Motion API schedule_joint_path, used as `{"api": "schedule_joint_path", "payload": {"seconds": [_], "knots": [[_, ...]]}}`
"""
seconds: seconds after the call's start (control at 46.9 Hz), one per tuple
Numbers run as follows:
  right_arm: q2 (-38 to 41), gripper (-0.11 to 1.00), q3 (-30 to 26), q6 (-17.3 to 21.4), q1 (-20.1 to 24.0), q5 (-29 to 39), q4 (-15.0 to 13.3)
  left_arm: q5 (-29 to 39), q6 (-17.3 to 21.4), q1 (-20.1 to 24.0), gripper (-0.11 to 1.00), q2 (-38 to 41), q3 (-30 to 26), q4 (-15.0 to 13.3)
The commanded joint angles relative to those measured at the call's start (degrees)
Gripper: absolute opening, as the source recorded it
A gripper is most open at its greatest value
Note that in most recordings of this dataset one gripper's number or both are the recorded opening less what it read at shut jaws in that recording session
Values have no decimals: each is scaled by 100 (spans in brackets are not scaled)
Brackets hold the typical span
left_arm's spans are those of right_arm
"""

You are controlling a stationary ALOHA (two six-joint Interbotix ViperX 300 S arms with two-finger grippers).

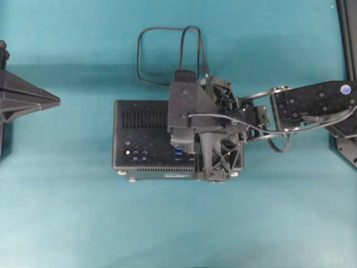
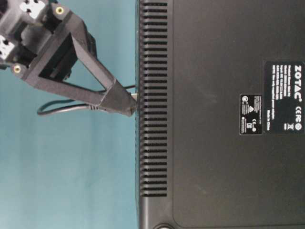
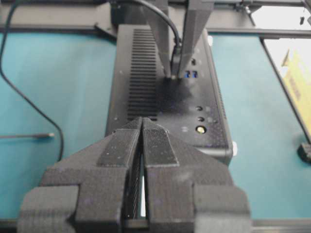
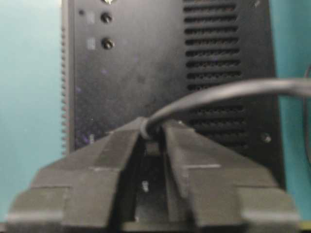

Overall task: Insert the USB into the PC box with both arms.
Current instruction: 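Push the USB plug into the blue USB port with the right gripper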

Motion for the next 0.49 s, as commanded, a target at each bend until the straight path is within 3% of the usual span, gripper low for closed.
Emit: {"api": "schedule_joint_path", "payload": {"seconds": [0.0,0.213,0.469], "knots": [[-26,36,-35,62,105,53,44,-44,-18,9,0,35,-88,9],[-53,56,-62,62,97,62,35,-44,-18,9,0,35,-97,9],[-316,56,-202,62,70,132,-62,-53,-35,0,0,18,-114,9]]}}
